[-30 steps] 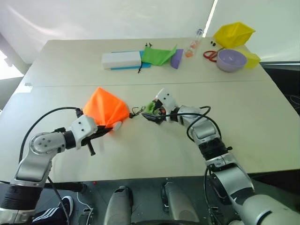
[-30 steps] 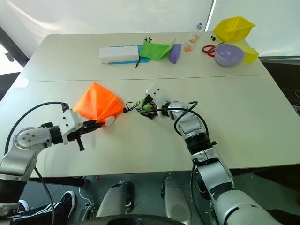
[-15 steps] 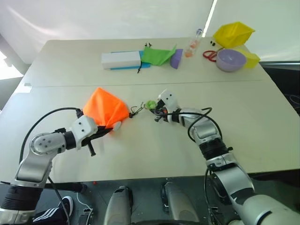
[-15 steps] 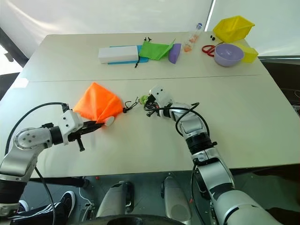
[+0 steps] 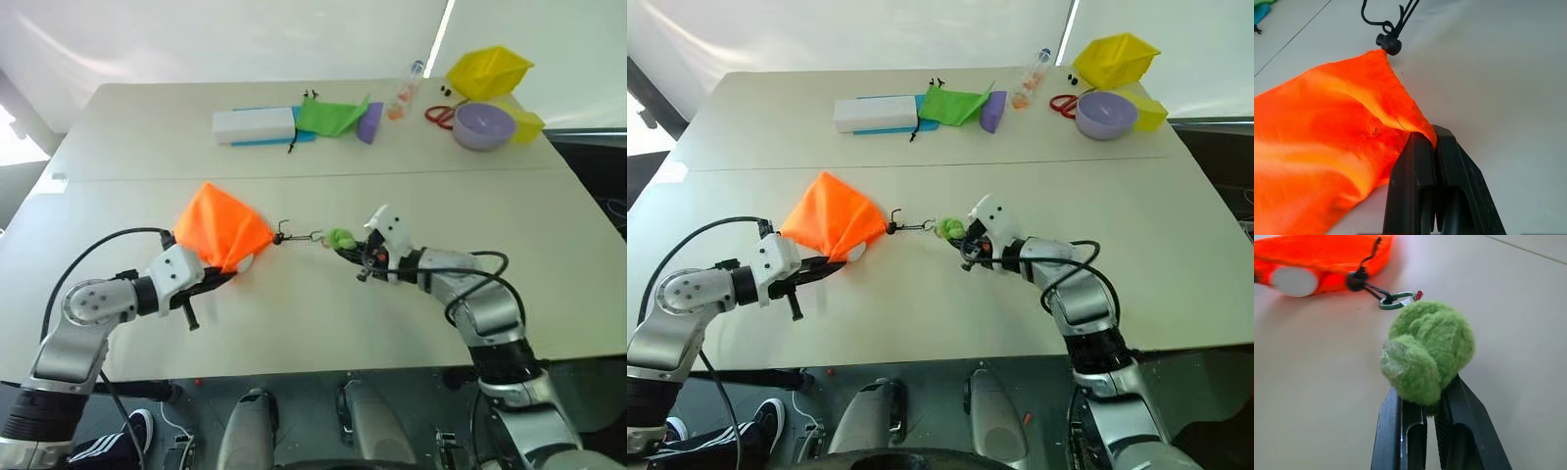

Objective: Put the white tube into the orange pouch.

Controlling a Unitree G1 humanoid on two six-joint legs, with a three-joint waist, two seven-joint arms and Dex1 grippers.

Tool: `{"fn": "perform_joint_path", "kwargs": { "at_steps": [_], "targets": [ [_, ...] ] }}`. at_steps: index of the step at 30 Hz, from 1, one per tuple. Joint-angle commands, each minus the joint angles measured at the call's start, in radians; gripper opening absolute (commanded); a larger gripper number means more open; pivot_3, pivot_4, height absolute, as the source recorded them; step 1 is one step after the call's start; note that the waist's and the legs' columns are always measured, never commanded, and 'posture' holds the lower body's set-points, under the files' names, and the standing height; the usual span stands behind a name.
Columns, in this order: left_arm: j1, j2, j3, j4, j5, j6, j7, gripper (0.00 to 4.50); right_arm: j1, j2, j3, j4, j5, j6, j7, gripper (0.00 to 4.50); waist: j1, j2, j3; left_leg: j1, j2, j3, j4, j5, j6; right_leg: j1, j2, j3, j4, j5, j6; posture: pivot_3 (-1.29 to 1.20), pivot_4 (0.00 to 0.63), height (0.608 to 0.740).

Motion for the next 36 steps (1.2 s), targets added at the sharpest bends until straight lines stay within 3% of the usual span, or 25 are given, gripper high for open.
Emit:
{"fn": "perform_joint_path", "kwargs": {
  "at_steps": [1, 9, 12, 18, 21, 25, 31, 36],
  "targets": [
    [0.006, 0.016, 0.024, -0.021, -0.034, -0.013, -0.026, 0.0, 0.044, -0.038, -0.042, -0.117, 0.053, 0.039, 0.003, 0.02, 0.0, 0.0, 0.0, 0.0, 0.0, 0.0, 0.0, 0.0, 0.0, 0.0, 0.0, 0.0, 0.0, 0.0, 0.0, 0.0, 0.15, 0.74],
    [0.018, 0.033, 0.019, -0.024, -0.066, 0.019, -0.072, 0.0, 0.112, -0.075, -0.071, -0.224, 0.134, 0.107, -0.014, 0.02, -0.001, 0.0, 0.0, 0.0, 0.0, 0.0, 0.0, 0.0, 0.0, 0.0, -0.001, 0.0, -0.001, 0.0, 0.0, 0.0, 0.15, 0.74],
    [0.019, 0.043, 0.019, -0.018, -0.066, 0.022, -0.094, 0.0, 0.166, -0.138, -0.074, -0.274, 0.162, 0.123, 0.022, 0.02, 0.003, 0.0, 0.0, 0.0, 0.0, 0.0, 0.0, 0.0, 0.0, 0.0, -0.001, 0.0, -0.001, 0.0, 0.0, 0.0, 0.15, 0.74],
    [0.013, 0.043, 0.018, -0.009, -0.093, 0.041, -0.122, 0.0, 0.146, -0.157, -0.072, -0.212, 0.135, 0.058, -0.017, 0.02, 0.001, -0.001, 0.0, -0.001, -0.001, 0.001, 0.001, 0.0, 0.0, 0.001, -0.002, 0.001, -0.002, -0.001, 0.0, 0.0, 0.15, 0.74],
    [-0.011, 0.034, 0.027, -0.001, -0.128, 0.061, -0.135, 0.83, 0.132, -0.15, -0.065, -0.203, 0.138, 0.051, -0.028, 0.0, 0.001, -0.001, 0.0, 0.0, -0.001, 0.0, 0.001, 0.0, 0.0, 0.0, -0.001, 0.0, -0.002, 0.0, 0.0, 0.0, 0.15, 0.74],
    [-0.002, 0.054, 0.033, -0.034, -0.193, 0.127, -0.179, 2.71, 0.135, -0.148, -0.039, -0.188, 0.121, 0.022, -0.034, 0.0, 0.002, -0.001, 0.0, 0.0, 0.0, 0.0, 0.001, 0.0, 0.0, 0.0, 0.0, 0.0, -0.002, 0.0, 0.0, 0.0, 0.15, 0.74],
    [-0.098, 0.068, 0.081, -0.033, -0.314, 0.251, -0.199, 2.71, 0.117, -0.136, -0.022, -0.147, 0.106, -0.011, -0.045, 0.0, 0.004, -0.001, 0.0, -0.001, -0.001, 0.0, 0.001, 0.0, 0.0, 0.0, 0.0, 0.0, -0.001, 0.0, 0.0, 0.0, 0.15, 0.74],
    [-0.314, 0.058, 0.002, 0.089, -0.252, 0.244, -0.236, 2.71, 0.092, -0.113, -0.011, -0.109, 0.097, -0.033, -0.053, 0.0, 0.012, -0.001, 0.0, 0.0, -0.001, -0.001, 0.003, 0.0, 0.0, 0.002, 0.0, 0.0, -0.001, 0.0, 0.0, 0.0, 0.15, 0.74]
  ]
}}
